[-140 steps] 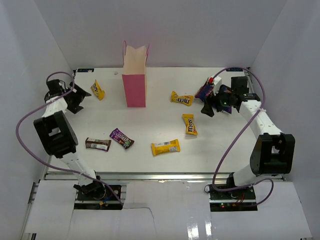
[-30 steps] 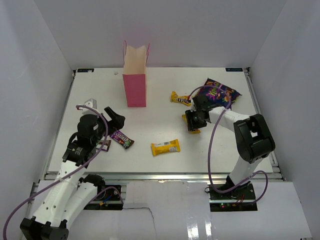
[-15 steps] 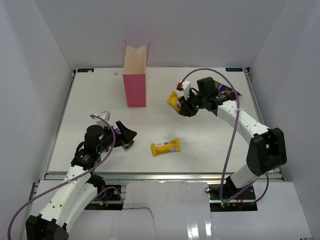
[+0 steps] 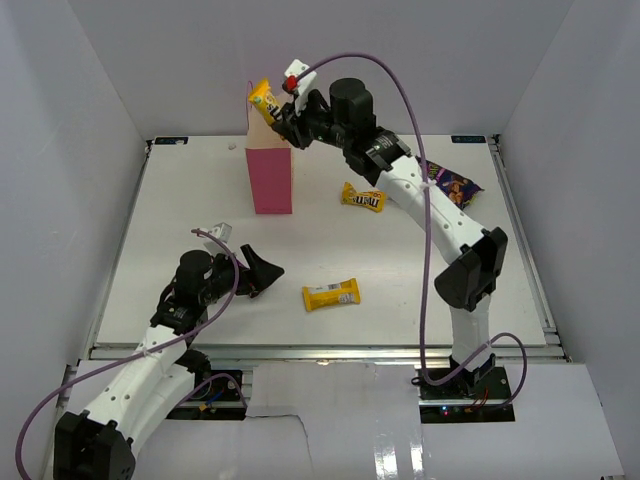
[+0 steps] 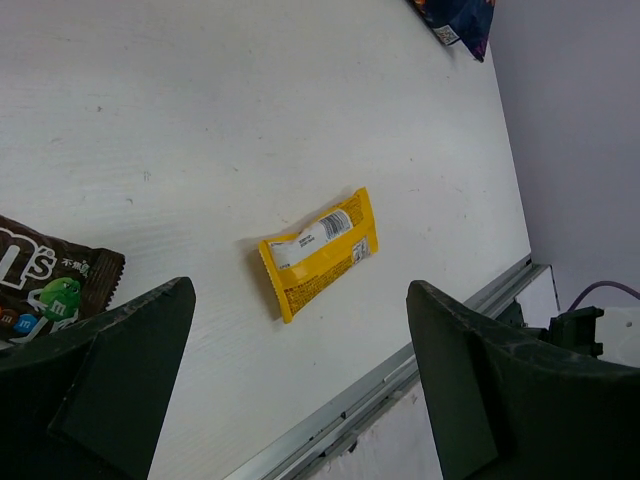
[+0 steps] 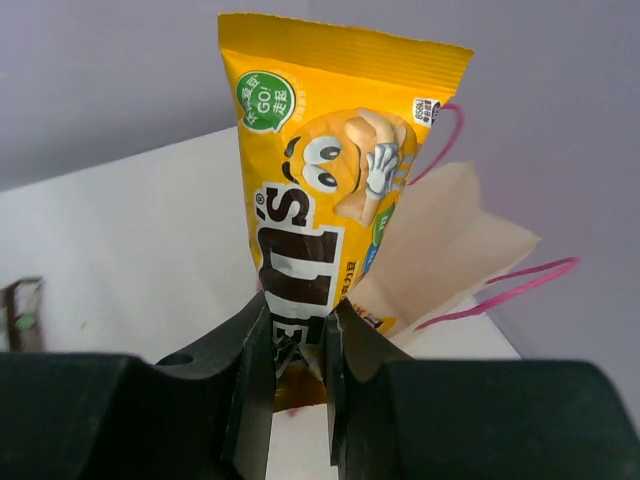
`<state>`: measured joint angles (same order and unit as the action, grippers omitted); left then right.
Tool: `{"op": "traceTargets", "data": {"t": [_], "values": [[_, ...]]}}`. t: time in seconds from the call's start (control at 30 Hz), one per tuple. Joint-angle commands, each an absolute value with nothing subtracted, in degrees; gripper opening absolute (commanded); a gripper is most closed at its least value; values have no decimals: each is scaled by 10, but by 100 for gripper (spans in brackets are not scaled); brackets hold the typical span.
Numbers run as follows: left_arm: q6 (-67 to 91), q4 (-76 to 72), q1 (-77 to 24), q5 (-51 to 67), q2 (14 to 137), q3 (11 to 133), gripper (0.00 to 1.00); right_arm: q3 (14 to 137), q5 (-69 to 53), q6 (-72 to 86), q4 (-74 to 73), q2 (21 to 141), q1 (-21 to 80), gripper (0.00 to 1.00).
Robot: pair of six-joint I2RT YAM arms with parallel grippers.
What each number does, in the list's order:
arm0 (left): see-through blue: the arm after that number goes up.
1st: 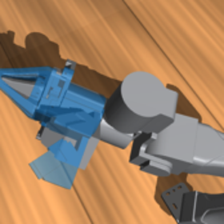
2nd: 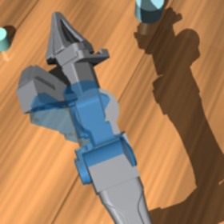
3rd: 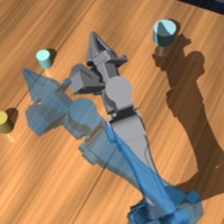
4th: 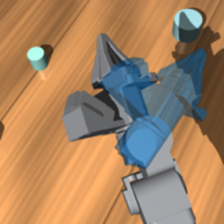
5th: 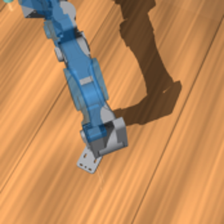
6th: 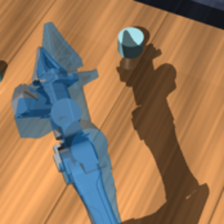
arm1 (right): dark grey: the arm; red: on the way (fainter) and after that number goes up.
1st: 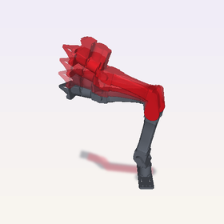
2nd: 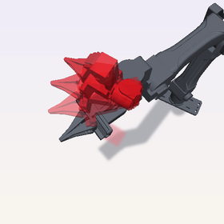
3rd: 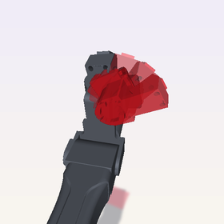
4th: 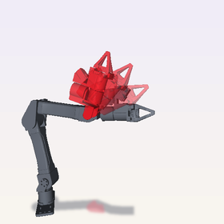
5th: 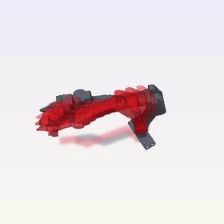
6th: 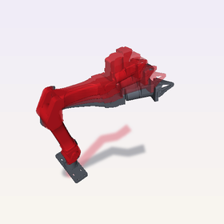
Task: Place the snacks into the paper bag
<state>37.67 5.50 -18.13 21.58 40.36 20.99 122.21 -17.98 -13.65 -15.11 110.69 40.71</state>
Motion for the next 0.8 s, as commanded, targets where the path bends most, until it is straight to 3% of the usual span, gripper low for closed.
{"op": "traceTargets", "data": {"t": [0.0,0.27,0.33,0.37,0.5,0.63,0.67,0.73,0.77], "values": [[384,31,-187,225,391,206,97,1284,-24,-52,-33,1161,410,12],[385,33,-191,224,387,212,97,1296,57,-66,89,1226,436,33],[383,34,-192,225,389,216,97,1287,90,-78,112,1234,439,43],[382,33,-192,227,392,219,97,1285,95,-85,119,1237,439,55],[374,33,-194,234,404,228,97,1281,98,-96,126,1243,439,74],[368,33,-198,233,412,243,97,1278,91,-91,119,1228,438,75],[366,31,-203,233,416,248,97,1277,55,-89,111,1220,437,75],[351,31,-211,233,440,267,97,1266,-40,-98,60,1179,424,86],[345,32,-226,232,453,277,97,1257,-167,-112,35,1162,418,88]]}}
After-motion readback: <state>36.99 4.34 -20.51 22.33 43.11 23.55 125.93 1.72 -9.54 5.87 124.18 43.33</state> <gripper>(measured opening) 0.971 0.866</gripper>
